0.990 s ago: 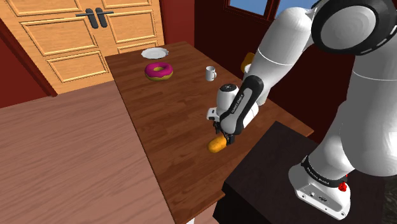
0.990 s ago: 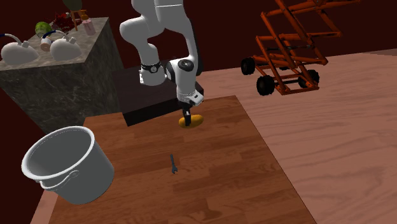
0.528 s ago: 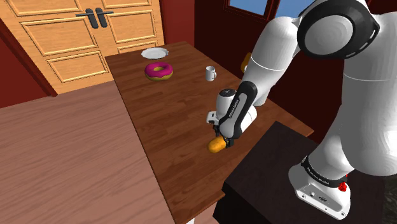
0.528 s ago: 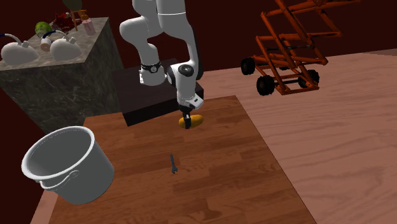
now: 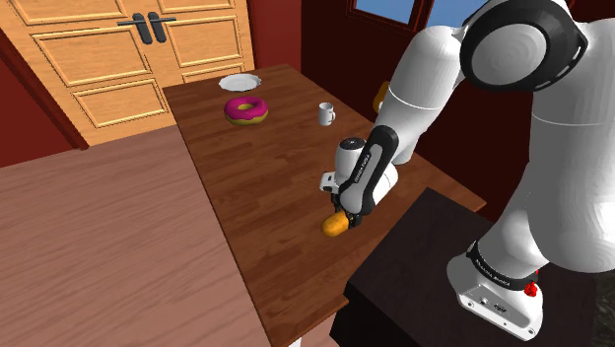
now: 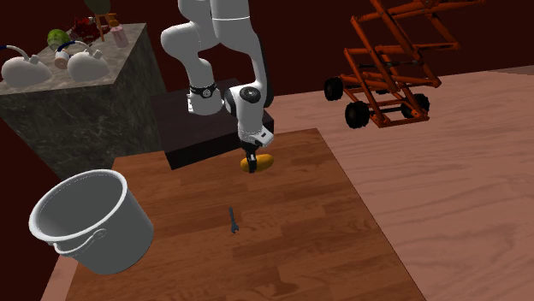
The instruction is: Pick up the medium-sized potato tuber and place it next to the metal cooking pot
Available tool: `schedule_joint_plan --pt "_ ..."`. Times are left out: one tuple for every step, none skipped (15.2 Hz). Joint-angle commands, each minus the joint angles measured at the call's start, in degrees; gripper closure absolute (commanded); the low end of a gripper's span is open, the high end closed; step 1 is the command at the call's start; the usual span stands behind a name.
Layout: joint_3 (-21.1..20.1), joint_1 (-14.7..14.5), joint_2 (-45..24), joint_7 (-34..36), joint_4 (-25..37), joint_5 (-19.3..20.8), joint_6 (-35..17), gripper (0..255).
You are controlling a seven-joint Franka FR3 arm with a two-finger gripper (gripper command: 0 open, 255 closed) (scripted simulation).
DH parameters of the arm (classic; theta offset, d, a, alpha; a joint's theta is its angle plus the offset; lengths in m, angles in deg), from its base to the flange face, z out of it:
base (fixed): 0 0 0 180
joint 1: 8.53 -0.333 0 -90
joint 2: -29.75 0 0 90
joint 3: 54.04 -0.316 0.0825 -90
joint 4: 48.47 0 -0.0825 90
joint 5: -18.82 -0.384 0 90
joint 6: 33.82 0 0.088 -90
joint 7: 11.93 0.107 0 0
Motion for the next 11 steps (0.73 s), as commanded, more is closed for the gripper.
schedule_joint_plan --pt "0.0 0.0 0.0 0.0 0.0 0.0 0.0 255" --pt "0.0 0.0 0.0 0.0 0.0 0.0 0.0 255" --pt "0.0 0.0 0.0 0.0 0.0 0.0 0.0 255" --pt "0.0 0.0 0.0 0.0 0.0 0.0 0.0 255" --pt "0.0 0.0 0.0 0.0 -0.1 0.0 0.0 255" --pt "0.0 0.0 0.0 0.0 0.0 0.0 0.0 255" --pt "0.4 -0.4 1.0 0.2 -0.4 0.2 0.7 255" --pt "0.8 -0.8 2.0 0.4 -0.7 0.4 1.4 255" --pt "1.3 -1.1 3.0 0.6 -1.0 0.7 2.1 255" --pt "1.7 -1.5 4.0 0.8 -1.3 1.0 2.8 255" --pt "2.2 -1.9 5.0 1.0 -1.6 1.3 3.5 255"
